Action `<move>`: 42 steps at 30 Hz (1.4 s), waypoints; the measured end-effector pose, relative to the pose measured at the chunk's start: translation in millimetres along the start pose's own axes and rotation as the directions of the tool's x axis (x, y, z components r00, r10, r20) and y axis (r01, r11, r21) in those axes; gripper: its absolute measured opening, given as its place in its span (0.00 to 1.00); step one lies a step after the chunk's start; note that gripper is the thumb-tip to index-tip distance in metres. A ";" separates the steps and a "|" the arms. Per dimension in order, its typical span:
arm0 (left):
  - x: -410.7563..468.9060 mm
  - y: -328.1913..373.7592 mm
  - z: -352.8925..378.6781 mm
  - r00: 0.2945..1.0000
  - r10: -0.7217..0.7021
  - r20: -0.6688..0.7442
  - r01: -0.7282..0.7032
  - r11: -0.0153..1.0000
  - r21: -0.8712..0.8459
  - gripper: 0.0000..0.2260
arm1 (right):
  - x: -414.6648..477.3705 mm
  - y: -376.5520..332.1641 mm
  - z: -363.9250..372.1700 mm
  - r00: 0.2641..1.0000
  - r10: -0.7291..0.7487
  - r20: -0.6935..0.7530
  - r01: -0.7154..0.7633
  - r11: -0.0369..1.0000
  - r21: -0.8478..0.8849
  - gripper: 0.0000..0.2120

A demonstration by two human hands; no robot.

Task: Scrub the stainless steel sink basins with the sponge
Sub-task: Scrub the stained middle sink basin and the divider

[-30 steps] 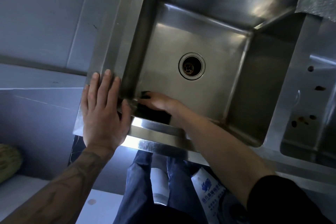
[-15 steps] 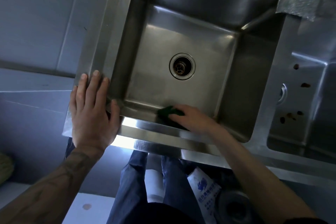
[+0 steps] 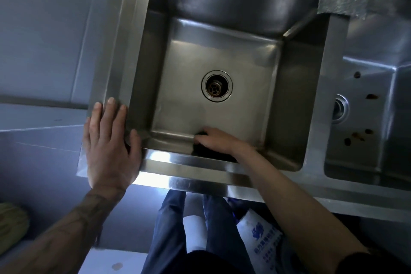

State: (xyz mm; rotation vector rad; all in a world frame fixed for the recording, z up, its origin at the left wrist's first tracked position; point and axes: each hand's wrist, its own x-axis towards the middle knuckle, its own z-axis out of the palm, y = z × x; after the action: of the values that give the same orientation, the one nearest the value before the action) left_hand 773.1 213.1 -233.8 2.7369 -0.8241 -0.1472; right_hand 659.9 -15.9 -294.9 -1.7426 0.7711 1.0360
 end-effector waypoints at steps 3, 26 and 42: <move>-1.2 2.0 -3.1 0.999 -0.007 0.048 0.006 1.000 0.005 0.25 | 2.8 -21.0 6.5 0.997 -0.082 -0.002 0.081 0.995 0.063 0.19; 24.7 202.9 94.0 0.663 -0.069 0.745 0.627 0.595 -0.503 0.17 | -112.1 36.2 -12.1 0.727 0.276 -0.629 0.423 0.542 0.726 0.12; 18.6 285.0 224.6 0.473 -0.328 0.818 0.737 0.656 -0.163 0.37 | -103.7 164.3 -44.1 0.133 0.312 -0.941 0.034 0.947 0.319 0.16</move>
State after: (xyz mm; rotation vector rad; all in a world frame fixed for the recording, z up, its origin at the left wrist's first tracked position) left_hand 599.2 -77.6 -365.3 2.2359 0.0885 -1.4776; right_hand 489.0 -111.6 -258.6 -1.9878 1.8492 -0.4145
